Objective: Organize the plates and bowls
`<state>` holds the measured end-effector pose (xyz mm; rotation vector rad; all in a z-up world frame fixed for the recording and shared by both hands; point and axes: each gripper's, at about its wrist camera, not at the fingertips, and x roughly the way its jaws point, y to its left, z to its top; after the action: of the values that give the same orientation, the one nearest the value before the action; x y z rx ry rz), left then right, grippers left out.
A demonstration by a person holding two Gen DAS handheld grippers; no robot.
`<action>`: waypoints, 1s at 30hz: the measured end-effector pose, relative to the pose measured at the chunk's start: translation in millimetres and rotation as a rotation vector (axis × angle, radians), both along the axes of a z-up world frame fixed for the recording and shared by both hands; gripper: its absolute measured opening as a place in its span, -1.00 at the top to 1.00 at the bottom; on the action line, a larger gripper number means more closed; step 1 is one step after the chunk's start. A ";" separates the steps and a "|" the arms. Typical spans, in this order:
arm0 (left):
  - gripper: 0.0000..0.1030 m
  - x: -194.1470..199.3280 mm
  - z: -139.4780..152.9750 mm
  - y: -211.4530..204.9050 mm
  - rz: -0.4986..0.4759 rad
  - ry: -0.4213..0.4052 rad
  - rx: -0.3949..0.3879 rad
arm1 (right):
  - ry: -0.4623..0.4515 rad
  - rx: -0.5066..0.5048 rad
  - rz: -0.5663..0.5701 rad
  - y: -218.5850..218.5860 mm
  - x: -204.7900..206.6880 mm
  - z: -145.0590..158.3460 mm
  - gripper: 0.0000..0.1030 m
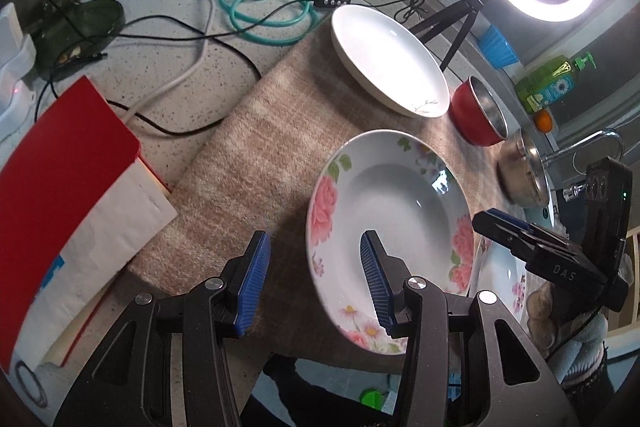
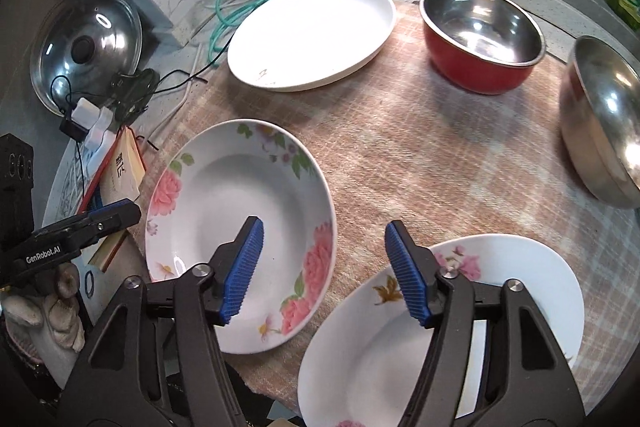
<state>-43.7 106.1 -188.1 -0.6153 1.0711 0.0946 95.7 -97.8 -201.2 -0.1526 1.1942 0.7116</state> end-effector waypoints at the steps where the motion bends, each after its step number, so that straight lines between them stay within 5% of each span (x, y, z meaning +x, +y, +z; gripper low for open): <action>1: 0.12 0.3 -1.7 -0.8 -0.002 0.004 -0.004 | -0.001 -0.007 0.007 2.8 0.5 -1.5 -0.21; 17: 0.30 6.8 -14.5 -14.6 -0.062 0.024 -0.031 | 0.059 -0.043 0.046 17.2 4.1 -22.5 0.40; 30: 0.37 11.0 -10.6 -20.6 -0.077 0.029 0.005 | 0.066 -0.039 0.010 13.6 3.8 -24.9 0.54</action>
<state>-32.6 85.6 -198.7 -0.5695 1.1214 0.0393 99.5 -84.2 -226.1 -0.1691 1.2716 0.7073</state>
